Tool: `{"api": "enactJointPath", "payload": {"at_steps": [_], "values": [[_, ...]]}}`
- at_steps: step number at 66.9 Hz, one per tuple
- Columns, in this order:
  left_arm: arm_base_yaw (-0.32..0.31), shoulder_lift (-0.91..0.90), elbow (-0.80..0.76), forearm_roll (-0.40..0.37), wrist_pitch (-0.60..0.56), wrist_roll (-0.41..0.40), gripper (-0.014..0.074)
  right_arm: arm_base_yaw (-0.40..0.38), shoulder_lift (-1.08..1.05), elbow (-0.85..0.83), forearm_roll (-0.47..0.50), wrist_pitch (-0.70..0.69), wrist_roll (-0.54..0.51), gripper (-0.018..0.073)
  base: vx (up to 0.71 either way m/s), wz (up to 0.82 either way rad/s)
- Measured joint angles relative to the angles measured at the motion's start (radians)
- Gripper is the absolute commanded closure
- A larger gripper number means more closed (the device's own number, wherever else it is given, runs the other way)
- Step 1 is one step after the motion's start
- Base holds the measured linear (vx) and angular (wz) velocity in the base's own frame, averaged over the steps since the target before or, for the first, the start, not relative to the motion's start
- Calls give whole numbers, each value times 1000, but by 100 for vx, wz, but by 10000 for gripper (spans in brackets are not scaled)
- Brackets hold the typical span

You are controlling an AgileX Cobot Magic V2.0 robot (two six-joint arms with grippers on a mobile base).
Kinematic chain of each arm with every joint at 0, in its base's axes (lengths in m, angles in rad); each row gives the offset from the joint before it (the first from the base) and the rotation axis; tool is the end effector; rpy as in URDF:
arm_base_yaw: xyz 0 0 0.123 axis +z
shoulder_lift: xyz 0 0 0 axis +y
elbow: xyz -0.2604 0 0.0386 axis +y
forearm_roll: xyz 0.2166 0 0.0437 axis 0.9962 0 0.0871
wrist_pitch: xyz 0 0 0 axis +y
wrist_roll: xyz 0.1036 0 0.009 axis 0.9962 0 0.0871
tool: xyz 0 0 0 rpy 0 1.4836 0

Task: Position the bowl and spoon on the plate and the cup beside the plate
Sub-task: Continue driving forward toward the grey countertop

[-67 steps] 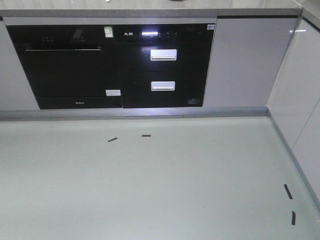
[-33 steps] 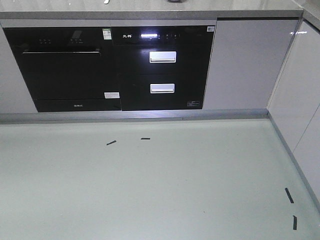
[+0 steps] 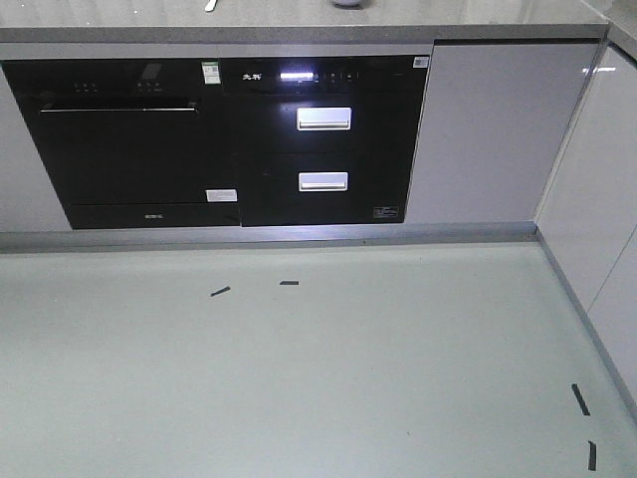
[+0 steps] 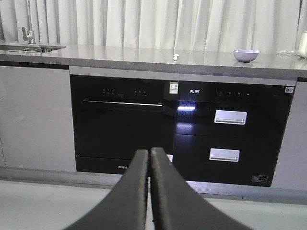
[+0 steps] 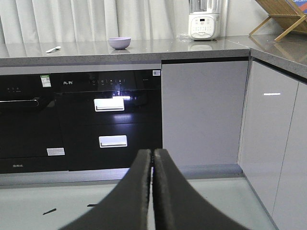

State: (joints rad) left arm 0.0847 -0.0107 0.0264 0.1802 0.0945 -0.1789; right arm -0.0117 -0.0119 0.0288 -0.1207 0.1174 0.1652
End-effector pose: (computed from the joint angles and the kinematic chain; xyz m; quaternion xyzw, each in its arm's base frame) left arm 0.0600 0.0069 0.1968 -0.0360 0.7138 0.0358 0.6986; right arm 0.0603 -0.0022 0.1937 0.0255 0.7228 0.0065 0.6905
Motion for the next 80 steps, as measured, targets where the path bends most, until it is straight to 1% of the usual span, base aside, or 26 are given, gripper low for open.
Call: {"api": "enactJointPath", "payload": {"at_steps": [80], "values": [[0,0,0,0,0,0,602,0,0,0,0,0,0,561,8,1]]}}
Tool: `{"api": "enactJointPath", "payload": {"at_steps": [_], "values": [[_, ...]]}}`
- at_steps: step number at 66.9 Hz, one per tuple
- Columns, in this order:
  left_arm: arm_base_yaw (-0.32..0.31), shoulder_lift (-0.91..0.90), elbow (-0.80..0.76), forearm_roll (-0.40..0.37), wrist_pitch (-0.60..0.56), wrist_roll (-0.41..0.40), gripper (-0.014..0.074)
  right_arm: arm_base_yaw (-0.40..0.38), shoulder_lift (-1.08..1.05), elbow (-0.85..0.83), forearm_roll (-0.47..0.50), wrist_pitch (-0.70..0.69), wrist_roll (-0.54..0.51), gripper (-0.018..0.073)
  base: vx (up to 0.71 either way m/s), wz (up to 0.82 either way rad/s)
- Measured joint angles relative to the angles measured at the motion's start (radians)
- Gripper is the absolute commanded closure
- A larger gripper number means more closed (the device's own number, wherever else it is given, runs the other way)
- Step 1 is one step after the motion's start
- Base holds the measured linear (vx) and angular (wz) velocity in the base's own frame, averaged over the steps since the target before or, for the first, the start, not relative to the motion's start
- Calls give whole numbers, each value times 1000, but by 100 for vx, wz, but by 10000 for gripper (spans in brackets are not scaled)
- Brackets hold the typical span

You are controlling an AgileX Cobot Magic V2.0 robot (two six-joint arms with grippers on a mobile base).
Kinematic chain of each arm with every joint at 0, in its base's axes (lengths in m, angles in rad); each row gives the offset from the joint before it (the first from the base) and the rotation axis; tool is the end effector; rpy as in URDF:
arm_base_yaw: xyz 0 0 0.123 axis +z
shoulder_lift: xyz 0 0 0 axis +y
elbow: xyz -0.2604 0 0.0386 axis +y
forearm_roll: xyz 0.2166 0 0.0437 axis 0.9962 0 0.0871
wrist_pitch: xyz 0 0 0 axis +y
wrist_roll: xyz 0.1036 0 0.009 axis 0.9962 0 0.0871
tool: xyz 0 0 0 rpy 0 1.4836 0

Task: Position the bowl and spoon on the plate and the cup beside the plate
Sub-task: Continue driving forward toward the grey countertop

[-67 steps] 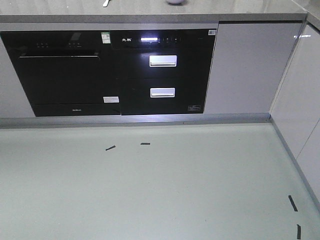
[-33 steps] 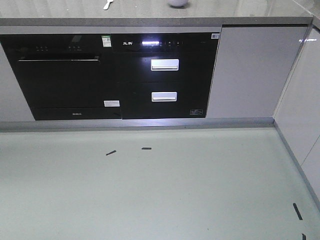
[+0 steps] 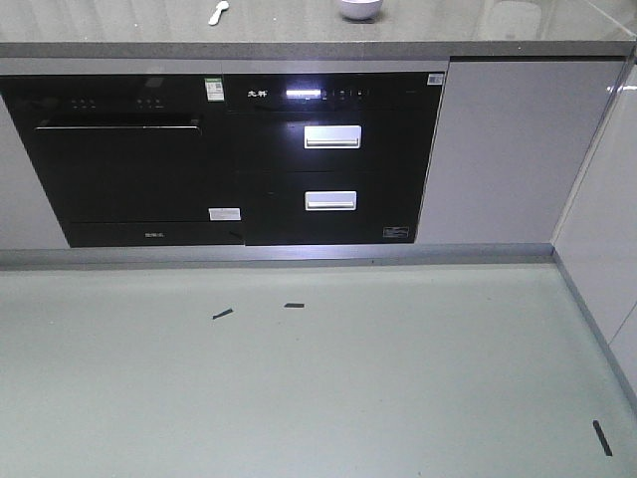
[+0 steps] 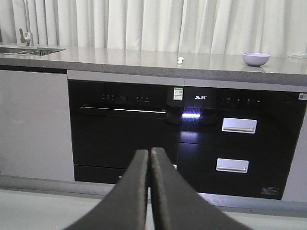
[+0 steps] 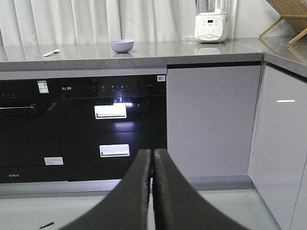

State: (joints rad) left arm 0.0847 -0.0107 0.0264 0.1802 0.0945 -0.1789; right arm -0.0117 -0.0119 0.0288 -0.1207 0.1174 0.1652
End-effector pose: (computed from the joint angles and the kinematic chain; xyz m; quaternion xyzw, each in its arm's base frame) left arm 0.0600 0.0069 0.1968 -0.0360 0.7138 0.0358 0.6986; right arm 0.0603 -0.0022 0.1937 0.0255 0.7228 0.0065 0.6905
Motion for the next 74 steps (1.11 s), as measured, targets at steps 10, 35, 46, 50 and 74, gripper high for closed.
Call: {"api": "enactJointPath", "payload": {"at_steps": [10,35,46,50,74], "values": [[0,0,0,0,0,0,602,0,0,0,0,0,0,561,9,1],[0,0,0,0,0,0,602,0,0,0,0,0,0,561,9,1],[0,0,0,0,0,0,602,0,0,0,0,0,0,561,9,2],[0,0,0,0,0,0,602,0,0,0,0,0,0,561,9,1],[0,0,0,0,0,0,602,0,0,0,0,0,0,561,8,0]]}}
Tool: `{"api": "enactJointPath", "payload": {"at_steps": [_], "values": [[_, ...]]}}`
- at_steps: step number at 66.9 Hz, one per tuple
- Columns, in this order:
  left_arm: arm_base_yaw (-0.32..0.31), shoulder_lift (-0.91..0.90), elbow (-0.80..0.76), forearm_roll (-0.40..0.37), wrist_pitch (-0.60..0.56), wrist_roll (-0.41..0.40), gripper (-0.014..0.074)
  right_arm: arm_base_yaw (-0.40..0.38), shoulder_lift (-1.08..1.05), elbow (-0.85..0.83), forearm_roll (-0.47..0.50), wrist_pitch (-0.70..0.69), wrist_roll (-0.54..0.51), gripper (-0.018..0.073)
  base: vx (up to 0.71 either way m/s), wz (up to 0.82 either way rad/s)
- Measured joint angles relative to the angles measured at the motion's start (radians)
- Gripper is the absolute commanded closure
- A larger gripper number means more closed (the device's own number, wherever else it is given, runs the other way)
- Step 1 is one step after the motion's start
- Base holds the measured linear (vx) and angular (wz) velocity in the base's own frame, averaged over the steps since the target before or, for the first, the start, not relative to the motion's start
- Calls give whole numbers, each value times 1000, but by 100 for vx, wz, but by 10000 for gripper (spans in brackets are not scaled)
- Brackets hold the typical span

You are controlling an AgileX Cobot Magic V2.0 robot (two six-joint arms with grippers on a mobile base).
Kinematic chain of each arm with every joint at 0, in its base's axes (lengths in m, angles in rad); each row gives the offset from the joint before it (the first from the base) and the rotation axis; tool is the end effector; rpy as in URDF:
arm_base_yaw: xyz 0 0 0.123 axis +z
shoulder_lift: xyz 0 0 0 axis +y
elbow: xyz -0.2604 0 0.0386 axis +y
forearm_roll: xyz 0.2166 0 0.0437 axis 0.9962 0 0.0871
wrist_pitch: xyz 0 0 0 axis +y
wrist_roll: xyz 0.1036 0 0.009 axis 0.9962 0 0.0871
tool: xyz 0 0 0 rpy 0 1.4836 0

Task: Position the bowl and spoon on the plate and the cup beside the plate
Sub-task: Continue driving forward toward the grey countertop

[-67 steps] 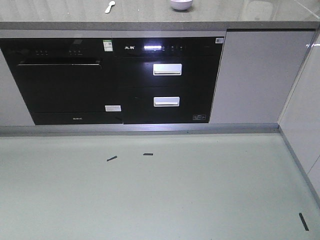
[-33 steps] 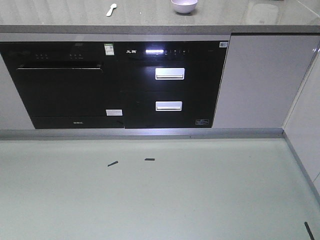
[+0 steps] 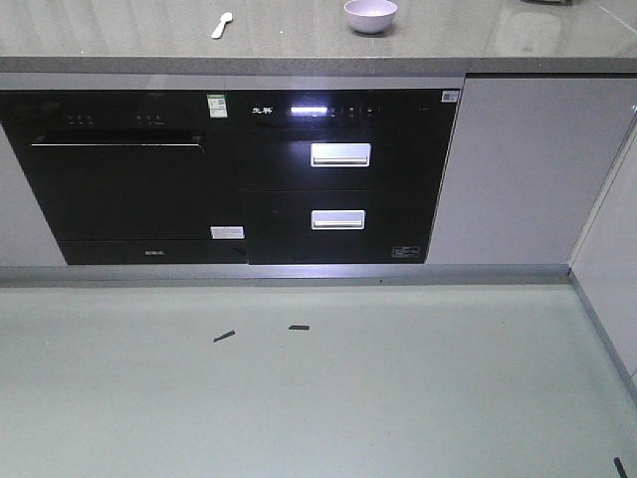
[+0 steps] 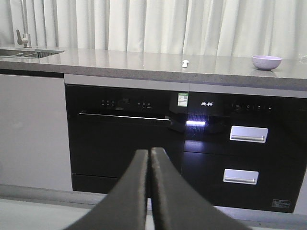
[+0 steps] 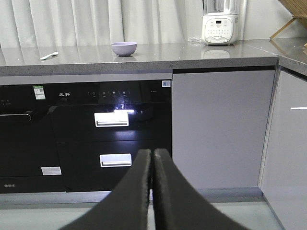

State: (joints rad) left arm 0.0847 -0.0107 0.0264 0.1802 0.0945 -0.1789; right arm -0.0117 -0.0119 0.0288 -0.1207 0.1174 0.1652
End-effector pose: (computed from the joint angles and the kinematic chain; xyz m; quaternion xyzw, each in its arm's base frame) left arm 0.0600 0.0069 0.1968 -0.0360 0.7138 0.0358 0.6986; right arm 0.0603 -0.0022 0.1937 0.0255 0.7228 0.0065 0.6905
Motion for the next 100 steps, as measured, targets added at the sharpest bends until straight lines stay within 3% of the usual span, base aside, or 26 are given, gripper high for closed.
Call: {"api": "enactJointPath", "payload": {"at_steps": [100], "values": [[0,0,0,0,0,0,602,0,0,0,0,0,0,561,6,0]]}}
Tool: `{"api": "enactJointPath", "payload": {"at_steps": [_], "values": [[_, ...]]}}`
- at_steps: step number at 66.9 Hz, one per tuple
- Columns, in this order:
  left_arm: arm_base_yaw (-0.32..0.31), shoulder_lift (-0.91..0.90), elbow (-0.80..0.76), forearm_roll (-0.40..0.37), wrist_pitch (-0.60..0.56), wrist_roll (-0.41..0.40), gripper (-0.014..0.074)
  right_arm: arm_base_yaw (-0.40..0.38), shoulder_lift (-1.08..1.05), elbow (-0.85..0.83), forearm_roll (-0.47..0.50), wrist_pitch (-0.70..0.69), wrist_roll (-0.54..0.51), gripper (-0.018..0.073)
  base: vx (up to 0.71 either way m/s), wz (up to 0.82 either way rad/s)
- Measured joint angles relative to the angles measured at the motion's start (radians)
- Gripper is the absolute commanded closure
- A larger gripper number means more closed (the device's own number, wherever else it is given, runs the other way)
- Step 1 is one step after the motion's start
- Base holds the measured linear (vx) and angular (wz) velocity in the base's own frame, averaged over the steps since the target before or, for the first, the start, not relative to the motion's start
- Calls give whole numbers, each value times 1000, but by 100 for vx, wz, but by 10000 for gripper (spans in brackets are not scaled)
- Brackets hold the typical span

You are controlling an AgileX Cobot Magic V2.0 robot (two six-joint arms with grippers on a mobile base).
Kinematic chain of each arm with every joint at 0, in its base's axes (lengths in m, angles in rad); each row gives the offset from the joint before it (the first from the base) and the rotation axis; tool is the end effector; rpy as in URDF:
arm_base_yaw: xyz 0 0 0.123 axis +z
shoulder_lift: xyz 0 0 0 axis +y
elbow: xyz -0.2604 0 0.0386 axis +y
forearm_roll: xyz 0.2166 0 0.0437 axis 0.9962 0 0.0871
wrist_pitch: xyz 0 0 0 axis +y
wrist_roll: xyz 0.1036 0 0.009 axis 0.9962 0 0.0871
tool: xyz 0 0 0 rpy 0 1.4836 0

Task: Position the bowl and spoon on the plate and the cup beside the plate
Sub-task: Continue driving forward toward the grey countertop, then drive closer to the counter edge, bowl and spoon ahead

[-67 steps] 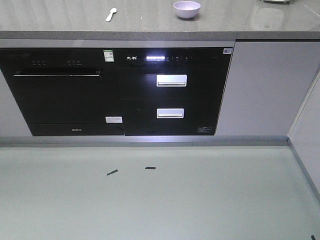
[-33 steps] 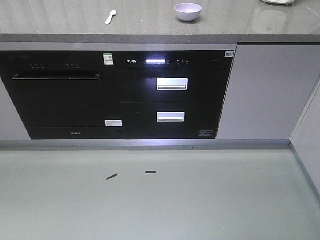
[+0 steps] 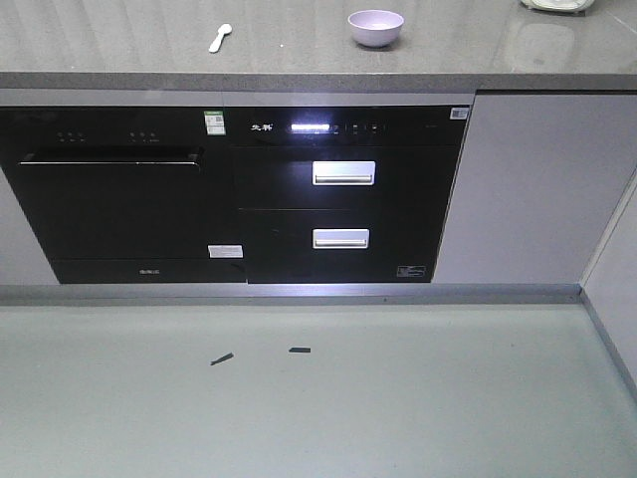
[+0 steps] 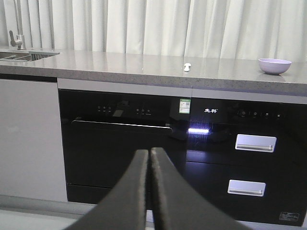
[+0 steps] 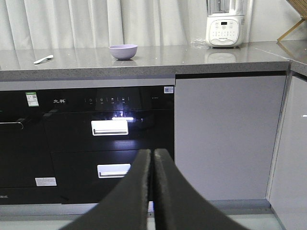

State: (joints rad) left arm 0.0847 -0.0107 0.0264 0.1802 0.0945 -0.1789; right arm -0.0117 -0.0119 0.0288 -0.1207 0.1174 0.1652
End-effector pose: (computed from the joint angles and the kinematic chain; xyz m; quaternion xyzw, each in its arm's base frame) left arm 0.0600 0.0069 0.1968 -0.0360 0.7138 0.0358 0.6986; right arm 0.0603 -0.0022 0.1937 0.0255 0.7228 0.0065 0.6905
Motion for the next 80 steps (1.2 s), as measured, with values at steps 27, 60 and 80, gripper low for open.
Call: {"api": "enactJointPath", "payload": {"at_steps": [27,60,80], "values": [[0,0,0,0,0,0,602,0,0,0,0,0,0,561,5,0],[0,0,0,0,0,0,602,0,0,0,0,0,0,561,6,0],[0,0,0,0,0,0,602,0,0,0,0,0,0,561,7,0]]}}
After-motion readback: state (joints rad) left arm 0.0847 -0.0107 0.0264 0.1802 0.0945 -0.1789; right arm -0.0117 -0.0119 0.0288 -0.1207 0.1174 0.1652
